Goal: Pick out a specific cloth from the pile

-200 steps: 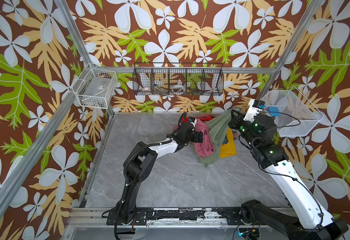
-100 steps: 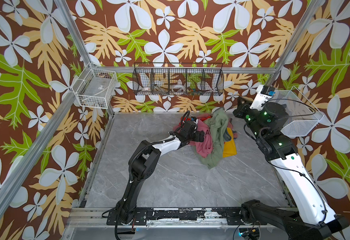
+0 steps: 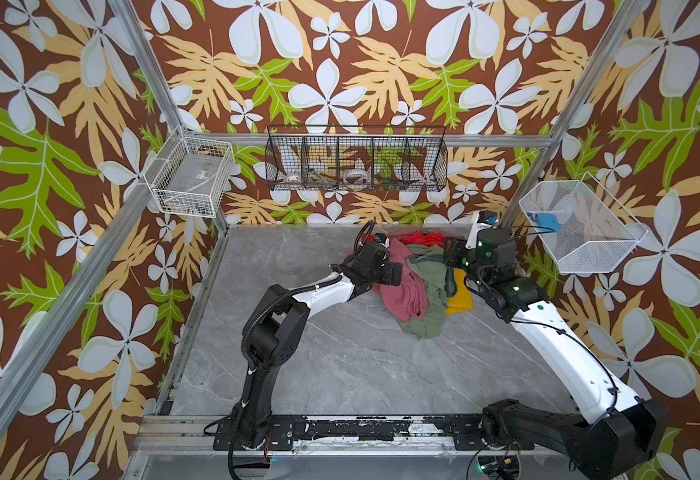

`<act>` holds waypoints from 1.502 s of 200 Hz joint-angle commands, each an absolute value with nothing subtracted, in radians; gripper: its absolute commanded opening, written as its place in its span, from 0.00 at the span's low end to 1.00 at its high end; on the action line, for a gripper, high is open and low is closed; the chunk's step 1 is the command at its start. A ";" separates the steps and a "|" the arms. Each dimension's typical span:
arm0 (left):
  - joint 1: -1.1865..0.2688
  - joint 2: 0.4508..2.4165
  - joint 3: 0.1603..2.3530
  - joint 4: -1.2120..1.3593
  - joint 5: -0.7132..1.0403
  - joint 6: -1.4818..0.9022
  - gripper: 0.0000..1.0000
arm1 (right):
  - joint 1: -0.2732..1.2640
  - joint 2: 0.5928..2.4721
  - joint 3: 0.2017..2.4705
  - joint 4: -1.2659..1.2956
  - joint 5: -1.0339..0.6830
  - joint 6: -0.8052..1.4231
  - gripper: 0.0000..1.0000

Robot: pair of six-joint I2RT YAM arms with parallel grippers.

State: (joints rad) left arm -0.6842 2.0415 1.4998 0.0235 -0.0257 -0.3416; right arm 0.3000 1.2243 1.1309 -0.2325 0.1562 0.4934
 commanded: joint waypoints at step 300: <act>-0.667 2.031 1.528 -0.063 -0.078 -0.304 1.00 | 0.170 1.239 0.924 0.200 -0.171 0.609 0.00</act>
